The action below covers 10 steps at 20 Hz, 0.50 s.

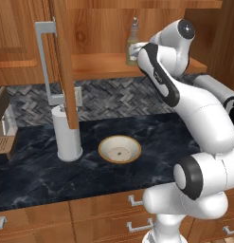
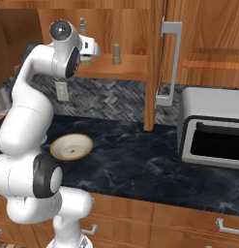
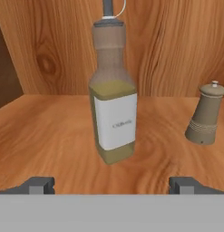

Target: Retrieve the bottle and the shaker from the cabinet and place them next to the mixing bowl on the counter. Then add garlic from the fridge to the mixing bowl.

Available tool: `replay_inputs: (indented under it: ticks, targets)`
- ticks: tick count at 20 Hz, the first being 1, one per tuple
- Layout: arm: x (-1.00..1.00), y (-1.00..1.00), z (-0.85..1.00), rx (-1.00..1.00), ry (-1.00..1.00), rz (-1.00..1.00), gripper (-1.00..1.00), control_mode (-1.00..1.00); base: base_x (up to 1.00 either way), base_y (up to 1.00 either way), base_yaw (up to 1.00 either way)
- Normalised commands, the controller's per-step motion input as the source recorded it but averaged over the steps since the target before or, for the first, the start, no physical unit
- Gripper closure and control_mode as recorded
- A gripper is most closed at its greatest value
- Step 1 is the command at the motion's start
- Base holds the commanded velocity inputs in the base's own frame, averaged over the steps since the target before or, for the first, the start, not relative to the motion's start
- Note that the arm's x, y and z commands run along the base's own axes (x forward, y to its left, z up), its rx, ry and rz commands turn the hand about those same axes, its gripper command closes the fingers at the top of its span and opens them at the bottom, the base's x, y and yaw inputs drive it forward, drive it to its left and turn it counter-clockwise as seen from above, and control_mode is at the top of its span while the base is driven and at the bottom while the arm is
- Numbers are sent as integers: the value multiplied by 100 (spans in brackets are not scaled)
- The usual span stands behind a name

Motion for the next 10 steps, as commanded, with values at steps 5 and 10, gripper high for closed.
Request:
replay_inputs:
  ticks: [5,10]
  targets:
    - [11,0,0,-3,0,3,-100,-100,0,0,0]
    - [30,0,0,0,0,0,-100,-100,0,0,0]
